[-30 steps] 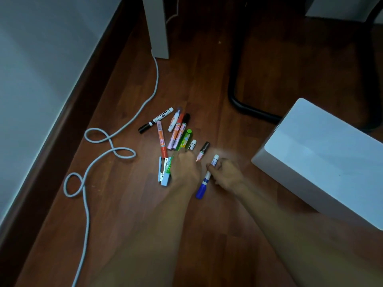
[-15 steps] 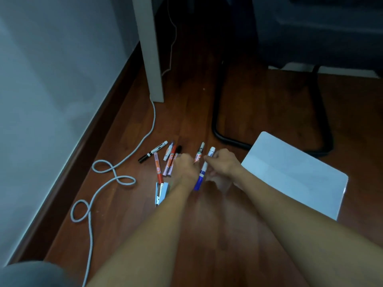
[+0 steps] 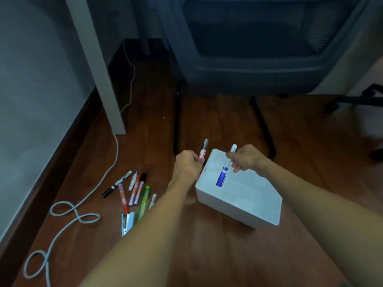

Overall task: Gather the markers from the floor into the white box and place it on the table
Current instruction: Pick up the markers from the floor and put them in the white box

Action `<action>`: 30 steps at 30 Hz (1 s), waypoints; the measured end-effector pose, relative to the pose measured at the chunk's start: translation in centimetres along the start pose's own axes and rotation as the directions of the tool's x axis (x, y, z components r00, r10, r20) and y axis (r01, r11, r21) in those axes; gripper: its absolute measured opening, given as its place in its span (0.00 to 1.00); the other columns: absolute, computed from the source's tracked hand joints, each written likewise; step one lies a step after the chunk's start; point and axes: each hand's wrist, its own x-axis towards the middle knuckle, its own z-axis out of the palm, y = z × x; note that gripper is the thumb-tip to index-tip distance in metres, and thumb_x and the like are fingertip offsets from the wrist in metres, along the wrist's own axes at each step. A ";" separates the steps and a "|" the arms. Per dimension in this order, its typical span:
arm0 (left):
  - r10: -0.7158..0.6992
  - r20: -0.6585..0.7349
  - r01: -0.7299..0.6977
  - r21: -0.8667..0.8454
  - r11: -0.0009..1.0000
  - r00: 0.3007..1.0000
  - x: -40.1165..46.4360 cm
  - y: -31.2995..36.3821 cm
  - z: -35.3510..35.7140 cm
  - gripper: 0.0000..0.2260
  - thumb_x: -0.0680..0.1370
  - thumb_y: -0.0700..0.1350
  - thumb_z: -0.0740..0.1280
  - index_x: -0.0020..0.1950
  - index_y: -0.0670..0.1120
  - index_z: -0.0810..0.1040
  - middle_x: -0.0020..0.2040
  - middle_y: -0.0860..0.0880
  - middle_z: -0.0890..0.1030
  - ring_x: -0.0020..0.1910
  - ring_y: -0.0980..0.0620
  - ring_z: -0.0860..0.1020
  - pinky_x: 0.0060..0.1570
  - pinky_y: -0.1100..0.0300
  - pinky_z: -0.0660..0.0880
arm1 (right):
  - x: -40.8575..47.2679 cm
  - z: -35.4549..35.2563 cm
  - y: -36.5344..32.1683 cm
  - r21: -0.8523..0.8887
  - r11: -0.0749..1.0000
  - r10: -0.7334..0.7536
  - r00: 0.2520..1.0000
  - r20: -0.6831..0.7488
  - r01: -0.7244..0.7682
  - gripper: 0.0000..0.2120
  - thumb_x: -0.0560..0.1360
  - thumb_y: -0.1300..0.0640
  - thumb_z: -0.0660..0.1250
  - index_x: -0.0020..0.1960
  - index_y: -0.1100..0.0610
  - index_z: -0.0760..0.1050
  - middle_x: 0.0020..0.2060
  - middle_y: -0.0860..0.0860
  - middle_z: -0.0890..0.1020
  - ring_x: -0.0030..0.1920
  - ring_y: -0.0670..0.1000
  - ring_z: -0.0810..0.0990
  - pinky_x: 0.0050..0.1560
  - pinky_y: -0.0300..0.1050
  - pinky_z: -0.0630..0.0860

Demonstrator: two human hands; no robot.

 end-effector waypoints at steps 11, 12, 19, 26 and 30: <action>0.089 0.130 -0.104 0.108 0.989 0.987 -2.4 1.1 9.6 0.09 0.78 0.48 0.69 0.50 0.42 0.82 0.46 0.43 0.84 0.45 0.46 0.82 0.49 0.50 0.83 | -1.8 -0.3 8.0 -0.100 0.993 0.052 0.994 -0.097 -0.061 0.18 0.78 0.48 0.69 0.52 0.64 0.83 0.46 0.58 0.87 0.33 0.50 0.83 0.40 0.44 0.78; 0.088 0.139 -0.104 0.110 0.988 0.986 -2.4 0.8 10.2 0.10 0.79 0.49 0.69 0.50 0.42 0.82 0.46 0.43 0.84 0.44 0.46 0.82 0.49 0.51 0.83 | -1.8 -0.2 8.5 -0.109 0.992 0.053 0.993 -0.101 -0.064 0.18 0.78 0.48 0.69 0.53 0.64 0.83 0.45 0.59 0.87 0.34 0.51 0.84 0.44 0.47 0.80; 0.130 0.107 -0.146 0.156 0.977 0.986 -2.1 1.9 8.3 0.09 0.78 0.43 0.68 0.56 0.42 0.81 0.55 0.42 0.83 0.54 0.45 0.81 0.54 0.56 0.78 | -1.6 0.6 8.4 -0.076 0.995 0.048 0.983 -0.175 -0.062 0.24 0.76 0.42 0.69 0.54 0.65 0.83 0.46 0.61 0.86 0.48 0.58 0.85 0.55 0.51 0.81; 0.135 -0.007 -0.132 0.156 0.979 0.991 -1.7 1.7 1.2 0.05 0.79 0.40 0.65 0.50 0.44 0.81 0.50 0.46 0.82 0.45 0.49 0.80 0.43 0.59 0.76 | -2.4 2.7 2.7 0.066 0.997 -0.021 0.987 -0.158 0.032 0.19 0.80 0.49 0.65 0.51 0.66 0.82 0.44 0.60 0.87 0.42 0.57 0.87 0.54 0.52 0.82; 0.068 -0.080 -0.055 0.154 0.987 0.995 -1.5 -1.2 -3.6 0.05 0.79 0.41 0.66 0.51 0.43 0.81 0.49 0.44 0.83 0.48 0.48 0.81 0.45 0.61 0.72 | -3.3 5.6 -0.9 0.129 0.983 -0.119 0.987 -0.113 0.133 0.16 0.79 0.56 0.62 0.43 0.65 0.83 0.41 0.61 0.87 0.42 0.58 0.87 0.51 0.52 0.83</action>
